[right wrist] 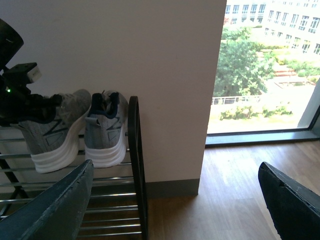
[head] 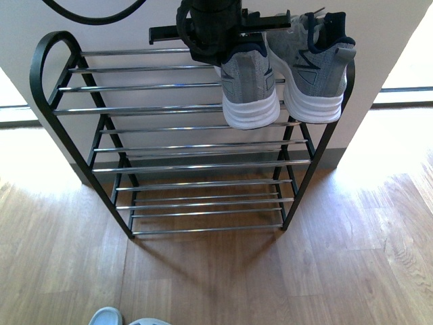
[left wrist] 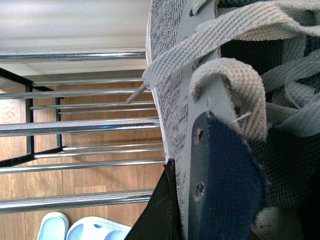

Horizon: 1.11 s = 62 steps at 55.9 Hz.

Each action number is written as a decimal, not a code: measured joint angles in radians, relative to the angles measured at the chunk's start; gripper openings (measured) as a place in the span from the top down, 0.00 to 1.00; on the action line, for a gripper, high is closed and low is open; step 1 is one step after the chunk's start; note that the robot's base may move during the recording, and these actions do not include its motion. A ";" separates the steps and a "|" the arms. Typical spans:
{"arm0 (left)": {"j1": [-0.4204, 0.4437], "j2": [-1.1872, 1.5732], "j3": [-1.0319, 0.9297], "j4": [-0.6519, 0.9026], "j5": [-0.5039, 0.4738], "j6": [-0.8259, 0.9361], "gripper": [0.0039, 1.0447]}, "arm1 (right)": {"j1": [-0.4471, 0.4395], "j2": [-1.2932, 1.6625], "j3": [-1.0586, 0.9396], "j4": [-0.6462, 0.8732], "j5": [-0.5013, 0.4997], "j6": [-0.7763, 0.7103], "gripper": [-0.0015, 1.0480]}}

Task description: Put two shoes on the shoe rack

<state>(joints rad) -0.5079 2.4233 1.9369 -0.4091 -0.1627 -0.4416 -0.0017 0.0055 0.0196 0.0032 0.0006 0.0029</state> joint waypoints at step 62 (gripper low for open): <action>0.053 -1.138 -1.114 0.475 -0.378 0.070 0.09 | 0.000 0.000 0.000 0.000 0.000 0.000 0.09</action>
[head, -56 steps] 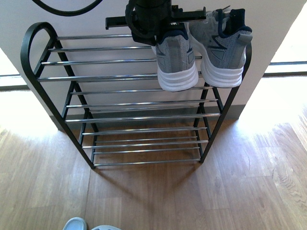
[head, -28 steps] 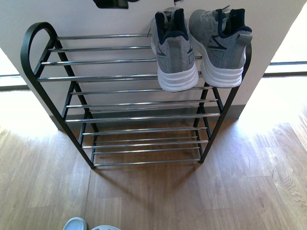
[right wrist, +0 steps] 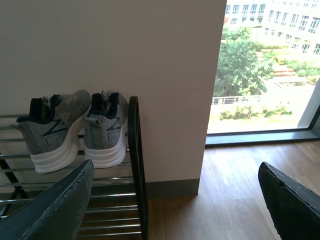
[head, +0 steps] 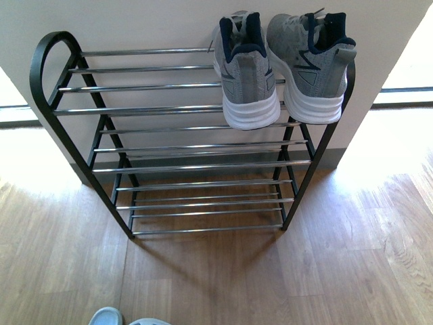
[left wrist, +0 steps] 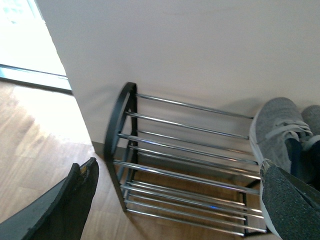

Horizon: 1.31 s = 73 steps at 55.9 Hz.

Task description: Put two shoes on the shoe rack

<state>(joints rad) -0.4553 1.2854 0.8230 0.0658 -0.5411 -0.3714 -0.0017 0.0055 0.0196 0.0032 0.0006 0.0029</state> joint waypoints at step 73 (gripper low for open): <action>0.449 -0.804 -0.752 0.341 0.531 0.361 0.99 | 0.000 0.000 0.000 0.000 0.000 0.000 0.09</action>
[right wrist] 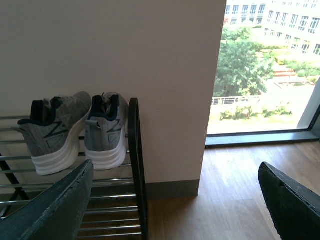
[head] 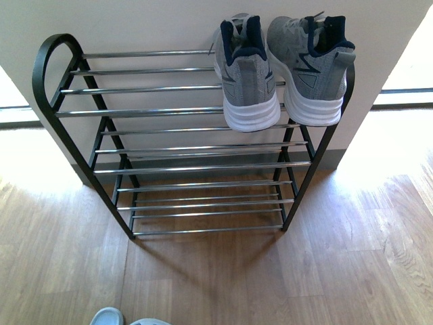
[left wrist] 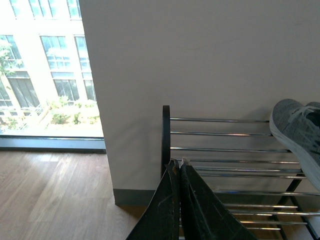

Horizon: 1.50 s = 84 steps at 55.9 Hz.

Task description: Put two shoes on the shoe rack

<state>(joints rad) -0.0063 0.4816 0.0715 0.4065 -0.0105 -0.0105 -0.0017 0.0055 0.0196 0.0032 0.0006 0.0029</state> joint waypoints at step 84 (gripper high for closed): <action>0.004 -0.465 -0.056 -0.407 0.010 0.002 0.76 | 0.000 -0.001 0.000 0.000 0.000 0.000 0.09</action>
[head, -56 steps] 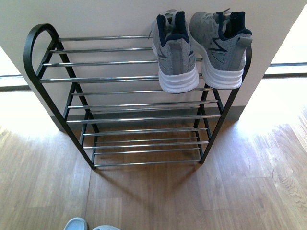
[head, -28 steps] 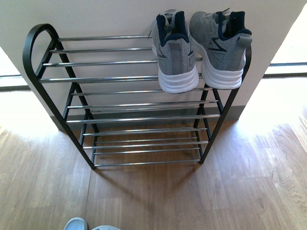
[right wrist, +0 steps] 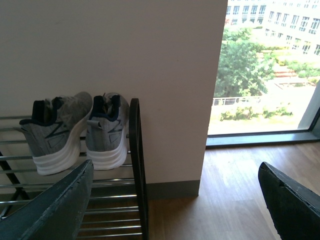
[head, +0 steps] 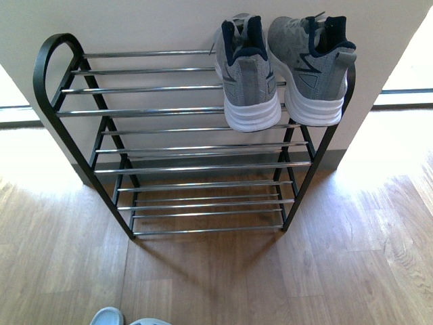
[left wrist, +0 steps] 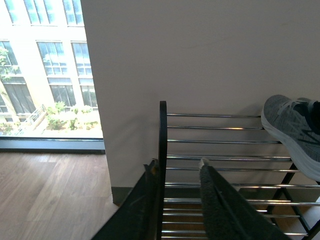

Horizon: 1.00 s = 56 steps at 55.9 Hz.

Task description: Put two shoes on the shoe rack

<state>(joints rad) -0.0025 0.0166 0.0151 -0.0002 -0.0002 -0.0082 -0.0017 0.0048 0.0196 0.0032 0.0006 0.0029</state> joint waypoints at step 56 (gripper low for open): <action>0.000 0.000 0.000 0.000 0.000 0.002 0.09 | 0.000 0.000 0.000 0.000 0.000 0.000 0.09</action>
<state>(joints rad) -0.0025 0.0162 0.0151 -0.0002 -0.0002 -0.0067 -0.0017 0.0048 0.0196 0.0032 0.0006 0.0029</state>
